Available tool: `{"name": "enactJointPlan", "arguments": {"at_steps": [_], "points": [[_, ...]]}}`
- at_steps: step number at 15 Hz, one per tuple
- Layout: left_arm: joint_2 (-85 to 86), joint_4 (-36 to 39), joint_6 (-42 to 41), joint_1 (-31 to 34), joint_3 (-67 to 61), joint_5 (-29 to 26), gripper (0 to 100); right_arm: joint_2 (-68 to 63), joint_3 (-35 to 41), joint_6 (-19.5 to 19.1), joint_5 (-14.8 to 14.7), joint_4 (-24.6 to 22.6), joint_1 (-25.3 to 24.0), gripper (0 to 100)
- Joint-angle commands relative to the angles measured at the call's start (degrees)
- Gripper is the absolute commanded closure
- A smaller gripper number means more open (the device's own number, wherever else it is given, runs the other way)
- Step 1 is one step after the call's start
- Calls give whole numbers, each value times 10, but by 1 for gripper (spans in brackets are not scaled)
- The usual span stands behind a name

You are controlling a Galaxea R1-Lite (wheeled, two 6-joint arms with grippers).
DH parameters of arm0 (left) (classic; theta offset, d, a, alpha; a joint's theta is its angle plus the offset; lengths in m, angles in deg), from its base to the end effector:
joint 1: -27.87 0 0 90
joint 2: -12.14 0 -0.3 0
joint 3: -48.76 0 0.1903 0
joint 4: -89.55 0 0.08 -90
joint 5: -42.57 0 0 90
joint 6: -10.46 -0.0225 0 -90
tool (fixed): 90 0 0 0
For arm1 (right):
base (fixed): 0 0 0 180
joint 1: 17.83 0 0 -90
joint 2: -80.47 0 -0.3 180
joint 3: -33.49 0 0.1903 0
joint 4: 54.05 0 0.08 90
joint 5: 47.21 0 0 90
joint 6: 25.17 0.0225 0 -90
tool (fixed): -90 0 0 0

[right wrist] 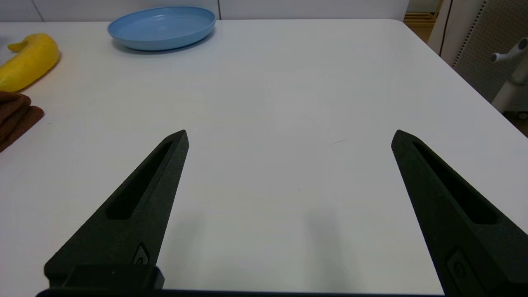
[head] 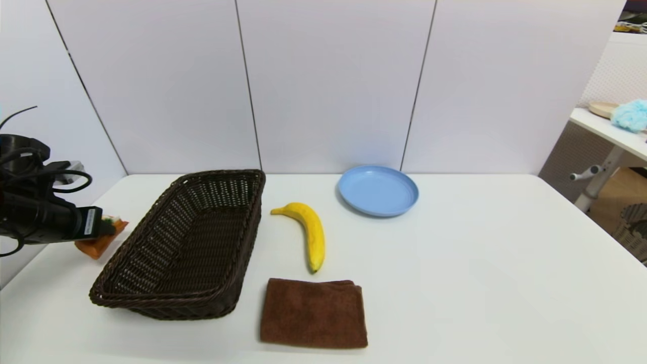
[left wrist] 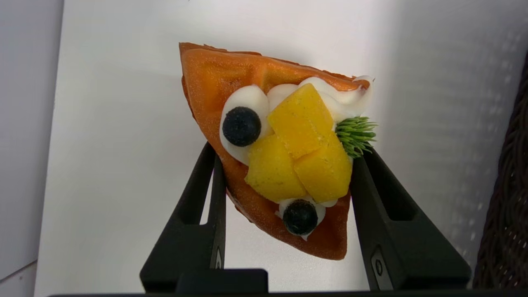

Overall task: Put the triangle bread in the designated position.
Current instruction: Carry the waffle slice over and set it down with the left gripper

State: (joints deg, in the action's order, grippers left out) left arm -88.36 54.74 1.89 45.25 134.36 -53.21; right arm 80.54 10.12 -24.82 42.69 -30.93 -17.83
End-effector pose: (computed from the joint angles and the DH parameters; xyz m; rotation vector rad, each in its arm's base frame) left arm 0.2915 0.0889 0.1679 -0.0345 0.8620 0.1253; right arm -0.0229 0.0000 0.0759 0.0061 -0.0056 -0.0017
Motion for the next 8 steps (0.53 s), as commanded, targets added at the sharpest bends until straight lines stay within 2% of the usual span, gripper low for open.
{"name": "enactJointPlan", "arguments": {"at_steps": [1,8], "points": [[-15,2,2,-1,0,-5,0,-1,0,0,0,0,0,0],[-15,1,0,-1,-1,-6,0,-1,0,0,0,0,0,0]]}}
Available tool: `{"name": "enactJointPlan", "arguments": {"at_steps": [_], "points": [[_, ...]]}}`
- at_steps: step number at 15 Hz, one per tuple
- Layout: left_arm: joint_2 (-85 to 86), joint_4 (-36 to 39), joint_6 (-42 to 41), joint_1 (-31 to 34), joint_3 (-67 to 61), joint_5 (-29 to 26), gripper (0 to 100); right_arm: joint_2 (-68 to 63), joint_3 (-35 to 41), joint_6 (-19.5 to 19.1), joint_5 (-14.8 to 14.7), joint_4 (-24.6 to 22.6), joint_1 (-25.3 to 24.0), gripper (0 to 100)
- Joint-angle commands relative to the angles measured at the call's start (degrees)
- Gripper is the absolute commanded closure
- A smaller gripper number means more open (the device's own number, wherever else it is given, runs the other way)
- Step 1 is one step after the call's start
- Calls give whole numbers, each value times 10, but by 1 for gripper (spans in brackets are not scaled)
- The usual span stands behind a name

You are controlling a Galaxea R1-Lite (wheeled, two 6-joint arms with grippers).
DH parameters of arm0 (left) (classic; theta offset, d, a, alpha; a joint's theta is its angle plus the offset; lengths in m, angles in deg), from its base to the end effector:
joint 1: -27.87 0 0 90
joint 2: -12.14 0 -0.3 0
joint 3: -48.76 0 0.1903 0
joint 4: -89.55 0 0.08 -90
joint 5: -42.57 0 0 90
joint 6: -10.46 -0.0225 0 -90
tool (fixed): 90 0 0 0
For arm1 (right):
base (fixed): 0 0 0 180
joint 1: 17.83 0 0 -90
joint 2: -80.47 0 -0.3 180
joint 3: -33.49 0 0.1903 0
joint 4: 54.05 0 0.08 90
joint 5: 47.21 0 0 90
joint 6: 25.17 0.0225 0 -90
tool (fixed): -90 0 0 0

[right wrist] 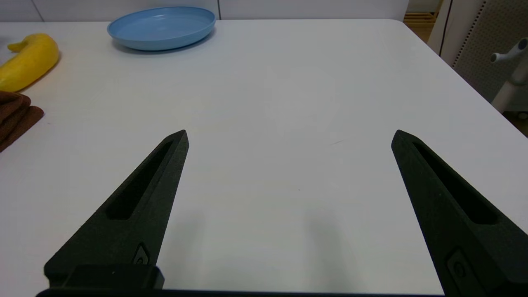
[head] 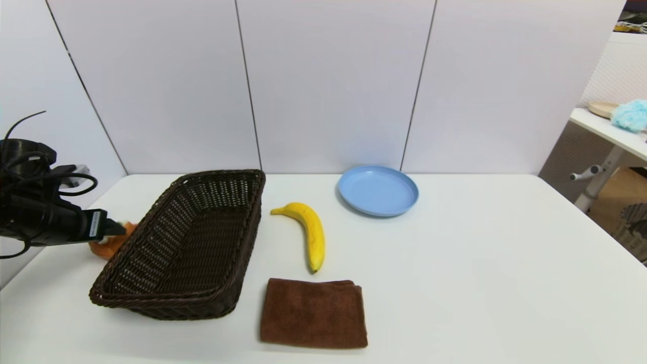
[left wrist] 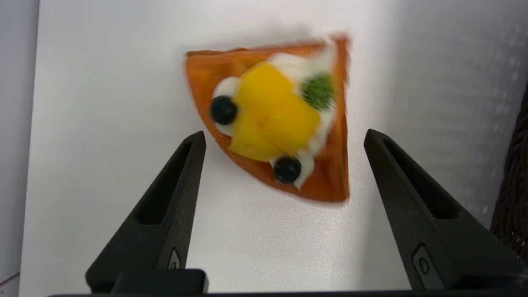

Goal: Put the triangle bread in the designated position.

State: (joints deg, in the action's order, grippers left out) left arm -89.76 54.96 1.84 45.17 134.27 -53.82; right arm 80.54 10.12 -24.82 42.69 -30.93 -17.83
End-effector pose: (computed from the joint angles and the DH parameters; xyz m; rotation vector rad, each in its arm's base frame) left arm 0.2956 0.0895 0.1603 -0.0425 0.8817 0.1115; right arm -0.0229 0.0000 0.0759 0.0061 -0.0056 -0.0017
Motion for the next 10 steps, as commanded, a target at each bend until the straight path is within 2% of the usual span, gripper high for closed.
{"name": "enactJointPlan", "arguments": {"at_steps": [1,7,10], "points": [[1,-1,3,0,1,0,0,-1,0,0,0,0,0,0],[83,-10,1,0,63,-2,0,-1,0,0,0,0,0,0],[158,-88,-7,-1,169,-3,0,-1,1,0,0,0,0,0]]}}
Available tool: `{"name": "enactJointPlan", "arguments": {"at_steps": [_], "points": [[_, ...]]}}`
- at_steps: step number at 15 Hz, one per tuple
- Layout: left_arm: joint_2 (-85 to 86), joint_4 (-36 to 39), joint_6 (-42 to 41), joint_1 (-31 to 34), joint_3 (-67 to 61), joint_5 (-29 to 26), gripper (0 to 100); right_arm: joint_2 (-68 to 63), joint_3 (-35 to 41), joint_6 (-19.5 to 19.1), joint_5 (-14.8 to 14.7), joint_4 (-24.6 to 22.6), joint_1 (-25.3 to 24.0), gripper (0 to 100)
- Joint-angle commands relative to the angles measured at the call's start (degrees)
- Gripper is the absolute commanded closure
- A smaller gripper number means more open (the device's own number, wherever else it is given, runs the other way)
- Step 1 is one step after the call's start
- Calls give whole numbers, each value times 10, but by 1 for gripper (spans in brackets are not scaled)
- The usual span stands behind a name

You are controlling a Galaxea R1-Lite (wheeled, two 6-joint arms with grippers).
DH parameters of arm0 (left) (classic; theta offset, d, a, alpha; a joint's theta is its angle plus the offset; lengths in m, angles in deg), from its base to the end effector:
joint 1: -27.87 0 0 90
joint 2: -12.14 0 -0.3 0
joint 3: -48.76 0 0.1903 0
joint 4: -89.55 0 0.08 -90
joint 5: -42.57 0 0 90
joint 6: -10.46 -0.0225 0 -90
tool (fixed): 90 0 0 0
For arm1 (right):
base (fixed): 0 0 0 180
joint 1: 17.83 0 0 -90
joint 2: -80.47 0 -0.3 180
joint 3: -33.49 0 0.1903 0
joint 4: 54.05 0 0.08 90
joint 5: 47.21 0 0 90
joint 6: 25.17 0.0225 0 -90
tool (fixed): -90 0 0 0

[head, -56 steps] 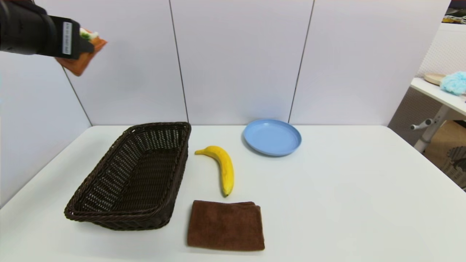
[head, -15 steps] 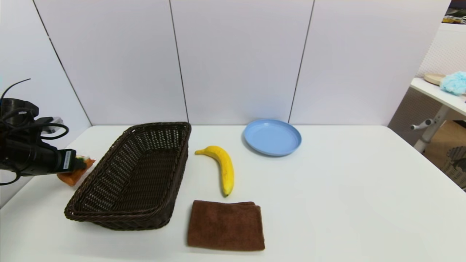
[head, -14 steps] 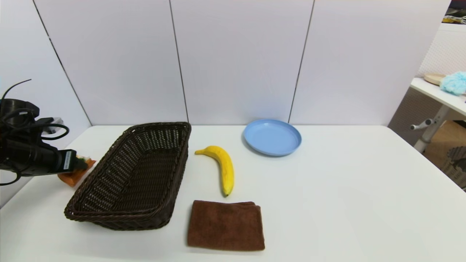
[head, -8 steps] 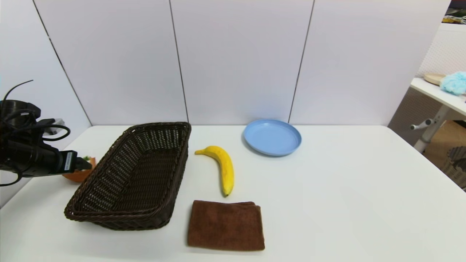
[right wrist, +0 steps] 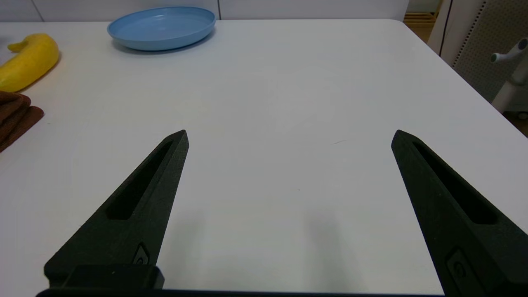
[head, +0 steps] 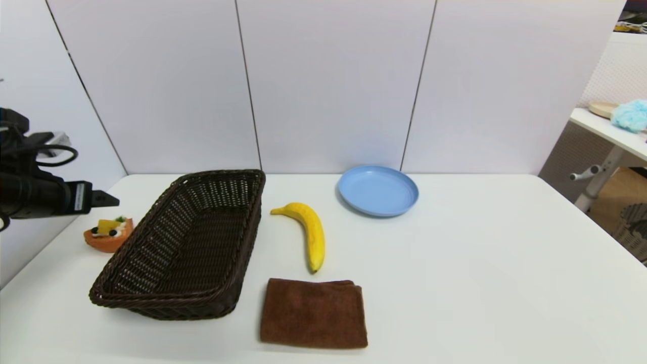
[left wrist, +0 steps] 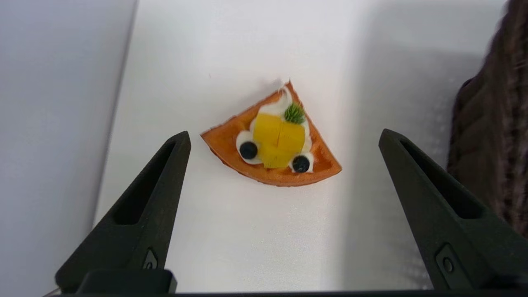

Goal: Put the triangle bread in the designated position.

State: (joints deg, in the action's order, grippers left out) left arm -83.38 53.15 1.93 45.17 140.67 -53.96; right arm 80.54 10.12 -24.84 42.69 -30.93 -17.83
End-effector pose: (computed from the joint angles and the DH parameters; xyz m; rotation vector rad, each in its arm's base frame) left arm 0.2845 0.0859 0.2208 -0.0018 0.6951 0.1288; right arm -0.0229 0.0000 0.0759 0.0058 -0.0056 -0.0017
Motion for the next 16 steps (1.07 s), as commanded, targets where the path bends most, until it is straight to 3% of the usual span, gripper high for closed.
{"name": "enactJointPlan", "arguments": {"at_steps": [1,6,9,11,16], "points": [[111,-89,-8,-3,145,-1,0,-1,0,0,0,0,0,0],[194,-176,-8,-60,290,-1,0,-1,1,0,0,0,0,0],[260,-227,-6,-169,278,2,0,-1,0,0,0,0,0,0],[314,-279,-9,-200,244,2,0,-1,0,0,0,0,0,0],[426,-245,-38,-200,79,6,0,-1,0,0,0,0,0,0]]}}
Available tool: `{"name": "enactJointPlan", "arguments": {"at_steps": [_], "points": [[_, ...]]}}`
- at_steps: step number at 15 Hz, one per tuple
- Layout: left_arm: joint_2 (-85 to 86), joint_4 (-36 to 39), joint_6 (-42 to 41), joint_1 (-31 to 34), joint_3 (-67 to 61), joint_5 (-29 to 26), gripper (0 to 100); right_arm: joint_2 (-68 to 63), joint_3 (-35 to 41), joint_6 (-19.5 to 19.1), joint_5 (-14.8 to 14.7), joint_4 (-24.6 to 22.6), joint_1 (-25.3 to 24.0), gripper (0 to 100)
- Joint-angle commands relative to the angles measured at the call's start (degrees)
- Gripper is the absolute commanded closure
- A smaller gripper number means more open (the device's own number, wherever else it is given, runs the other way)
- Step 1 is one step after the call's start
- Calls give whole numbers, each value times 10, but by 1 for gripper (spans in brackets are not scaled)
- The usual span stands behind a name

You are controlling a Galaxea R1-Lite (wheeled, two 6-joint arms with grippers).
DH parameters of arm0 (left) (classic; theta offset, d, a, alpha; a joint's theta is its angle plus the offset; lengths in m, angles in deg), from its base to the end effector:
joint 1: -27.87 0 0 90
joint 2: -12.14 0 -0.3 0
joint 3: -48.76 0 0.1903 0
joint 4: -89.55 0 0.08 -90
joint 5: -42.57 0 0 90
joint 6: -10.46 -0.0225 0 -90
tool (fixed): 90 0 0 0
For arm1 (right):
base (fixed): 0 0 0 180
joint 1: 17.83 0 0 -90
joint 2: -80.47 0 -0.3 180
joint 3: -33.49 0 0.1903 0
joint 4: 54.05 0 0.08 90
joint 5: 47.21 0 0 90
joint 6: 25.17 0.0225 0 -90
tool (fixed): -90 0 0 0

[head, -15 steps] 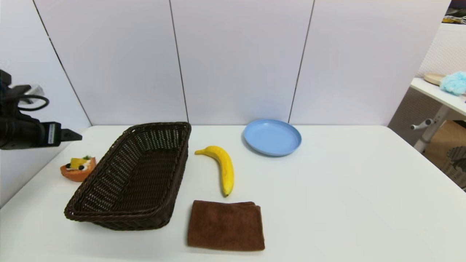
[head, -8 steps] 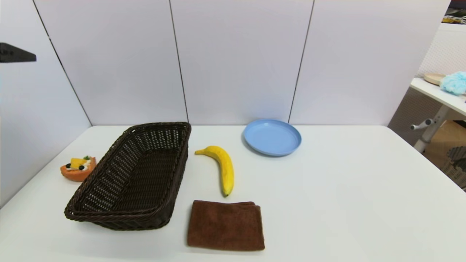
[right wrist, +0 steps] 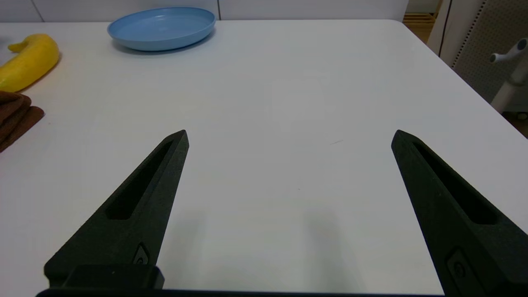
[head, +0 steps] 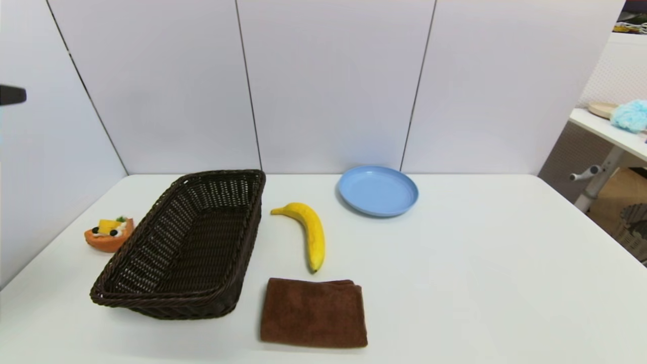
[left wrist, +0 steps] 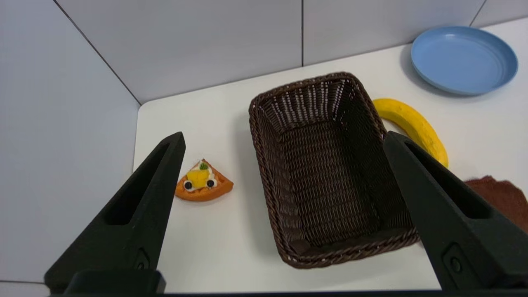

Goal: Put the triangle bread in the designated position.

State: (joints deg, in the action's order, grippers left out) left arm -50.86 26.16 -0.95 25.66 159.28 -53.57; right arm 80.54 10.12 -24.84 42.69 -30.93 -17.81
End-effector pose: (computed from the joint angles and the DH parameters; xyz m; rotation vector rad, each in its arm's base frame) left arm 0.0906 -0.0059 0.3797 0.1880 0.2617 -0.1719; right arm -0.0229 0.0000 0.0759 0.0058 -0.0056 -0.0021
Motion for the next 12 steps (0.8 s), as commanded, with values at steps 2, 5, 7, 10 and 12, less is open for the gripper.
{"name": "enactJointPlan", "arguments": {"at_steps": [2,5,7,10,12], "points": [[152,46,-5,-6,-178,15,0,-1,1,0,0,0,0,0],[229,80,1,-3,-305,39,0,-1,0,0,0,0,0,0],[273,137,-1,1,-394,42,0,-1,0,0,0,0,0,0],[352,210,1,2,-532,58,0,-1,1,0,0,0,0,0],[395,235,2,3,-599,79,0,-1,0,0,0,0,0,0]]}}
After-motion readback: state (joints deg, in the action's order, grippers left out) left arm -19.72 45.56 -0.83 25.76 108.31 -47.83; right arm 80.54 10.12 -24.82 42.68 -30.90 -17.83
